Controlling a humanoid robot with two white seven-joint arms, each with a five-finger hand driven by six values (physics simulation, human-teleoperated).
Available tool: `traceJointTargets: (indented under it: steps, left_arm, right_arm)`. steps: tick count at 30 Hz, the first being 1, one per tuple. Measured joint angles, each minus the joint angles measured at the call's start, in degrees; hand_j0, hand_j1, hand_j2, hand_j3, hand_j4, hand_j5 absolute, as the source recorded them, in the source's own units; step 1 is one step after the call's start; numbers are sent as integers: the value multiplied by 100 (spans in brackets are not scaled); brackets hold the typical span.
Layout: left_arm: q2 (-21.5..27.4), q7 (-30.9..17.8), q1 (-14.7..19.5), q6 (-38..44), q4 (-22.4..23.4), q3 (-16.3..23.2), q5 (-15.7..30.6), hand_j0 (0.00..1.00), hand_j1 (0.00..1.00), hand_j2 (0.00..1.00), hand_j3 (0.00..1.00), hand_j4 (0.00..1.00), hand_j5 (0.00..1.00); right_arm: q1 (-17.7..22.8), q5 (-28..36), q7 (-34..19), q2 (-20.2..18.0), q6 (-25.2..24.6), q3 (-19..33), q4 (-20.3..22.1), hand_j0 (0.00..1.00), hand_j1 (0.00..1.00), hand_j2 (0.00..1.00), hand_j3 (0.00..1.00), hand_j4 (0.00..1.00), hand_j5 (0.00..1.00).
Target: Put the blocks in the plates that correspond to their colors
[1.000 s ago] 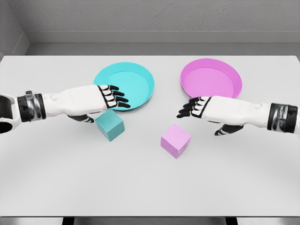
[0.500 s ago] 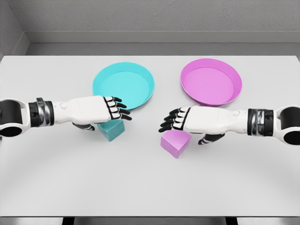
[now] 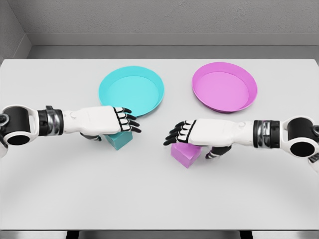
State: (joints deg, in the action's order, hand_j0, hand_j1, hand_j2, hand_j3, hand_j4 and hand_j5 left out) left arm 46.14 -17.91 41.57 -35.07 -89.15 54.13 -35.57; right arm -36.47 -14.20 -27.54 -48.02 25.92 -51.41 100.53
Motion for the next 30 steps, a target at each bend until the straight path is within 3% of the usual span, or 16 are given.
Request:
traceJointTargets:
  steps: [6, 9, 12, 14, 28, 29, 30]
  left_arm:
    - [-2, -161, 35, -1, -2, 43, -61, 98, 98, 98, 98, 98, 98]
    - [-2, -249, 62, 3, -5, 62, -58, 85, 85, 85, 85, 85, 85]
    - [-2, -298, 62, 17, -11, 79, -24, 66, 66, 66, 66, 66, 66]
    - [-3, -324, 62, 31, -15, 86, 10, 61, 61, 61, 61, 61, 61]
    - [0, -363, 79, 9, -110, 79, -35, 52, 52, 52, 52, 52, 52]
    - [7, -364, 106, 3, -154, 80, -25, 52, 52, 52, 52, 52, 52]
    - [15, -368, 106, -2, -191, 81, -15, 51, 51, 51, 51, 51, 51]
  right_arm:
    - [-44, 8, 1, 115, -398, -43, 0, 100, 100, 100, 100, 100, 100]
    - [-44, 8, -3, 136, -548, -105, 0, 100, 100, 100, 100, 100, 100]
    - [-44, 6, -5, 143, -658, -152, 0, 100, 100, 100, 100, 100, 100]
    - [-44, 5, -6, 159, -694, -203, -4, 100, 100, 100, 100, 100, 100]
    - [-9, -2, -6, 284, -848, -345, -37, 100, 100, 100, 100, 100, 100]
    - [-9, -4, -6, 285, -855, -345, -39, 97, 97, 97, 97, 97, 97]
    - [0, -8, -7, 285, -860, -346, -40, 82, 82, 82, 82, 82, 82]
